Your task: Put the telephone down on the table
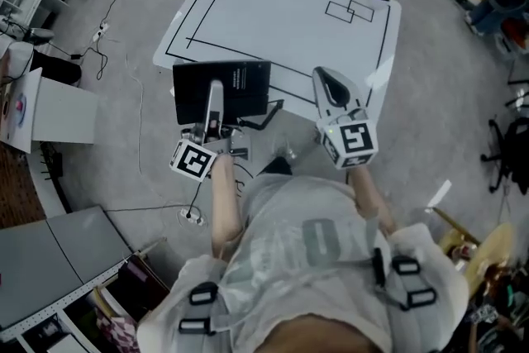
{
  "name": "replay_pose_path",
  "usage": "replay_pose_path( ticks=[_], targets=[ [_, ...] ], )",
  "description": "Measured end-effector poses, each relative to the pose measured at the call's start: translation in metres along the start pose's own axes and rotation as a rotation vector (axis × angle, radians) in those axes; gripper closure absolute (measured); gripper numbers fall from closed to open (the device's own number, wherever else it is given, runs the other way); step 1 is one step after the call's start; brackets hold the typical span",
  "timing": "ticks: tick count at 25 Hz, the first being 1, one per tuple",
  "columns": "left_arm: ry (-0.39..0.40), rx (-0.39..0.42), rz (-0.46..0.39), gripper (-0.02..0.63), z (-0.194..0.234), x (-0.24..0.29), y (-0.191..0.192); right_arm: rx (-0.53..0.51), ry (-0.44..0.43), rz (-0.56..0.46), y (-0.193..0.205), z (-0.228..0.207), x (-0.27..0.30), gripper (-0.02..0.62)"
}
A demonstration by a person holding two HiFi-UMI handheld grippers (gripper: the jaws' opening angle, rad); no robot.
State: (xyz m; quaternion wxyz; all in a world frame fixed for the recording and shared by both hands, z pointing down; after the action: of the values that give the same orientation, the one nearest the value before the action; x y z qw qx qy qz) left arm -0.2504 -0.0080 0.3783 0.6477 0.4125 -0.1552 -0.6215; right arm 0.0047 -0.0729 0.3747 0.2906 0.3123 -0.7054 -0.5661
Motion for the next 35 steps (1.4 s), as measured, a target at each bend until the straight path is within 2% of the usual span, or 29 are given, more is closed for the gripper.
replay_pose_path(
  ticks=[5, 11, 19, 25, 32, 35],
  targets=[
    [0.025, -0.013, 0.028, 0.439, 0.034, 0.044, -0.015, 0.004, 0.030, -0.009, -0.005, -0.002, 0.051, 0.588],
    [0.039, -0.043, 0.051, 0.439, 0.053, 0.071, -0.015, 0.023, 0.027, 0.023, -0.012, -0.003, 0.078, 0.588],
    [0.057, -0.035, 0.090, 0.439, 0.043, 0.087, 0.004, 0.032, 0.017, 0.021, -0.008, -0.028, 0.089, 0.588],
    [0.030, -0.019, 0.087, 0.439, 0.037, 0.096, 0.014, 0.032, -0.022, 0.021, -0.010, -0.041, 0.091, 0.588],
    [0.023, -0.039, 0.111, 0.439, 0.041, 0.104, 0.025, 0.045, -0.019, 0.024, -0.007, -0.053, 0.096, 0.588],
    [0.033, -0.049, 0.141, 0.439, 0.044, 0.115, 0.029, 0.075, 0.010, 0.037, -0.004, -0.061, 0.095, 0.588]
  ],
)
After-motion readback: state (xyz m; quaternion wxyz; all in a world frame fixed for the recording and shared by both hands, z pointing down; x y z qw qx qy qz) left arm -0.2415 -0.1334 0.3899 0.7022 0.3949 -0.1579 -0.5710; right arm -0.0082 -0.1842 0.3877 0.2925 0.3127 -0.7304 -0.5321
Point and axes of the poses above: the fingertips, and each gripper's own axes: x forward along the fingers, z to its left, y out of its underside, the point moved 6 cm from there along -x, backward along the fingers, and after that the axes turned 13 degrees about x, right-handed, at the moved point
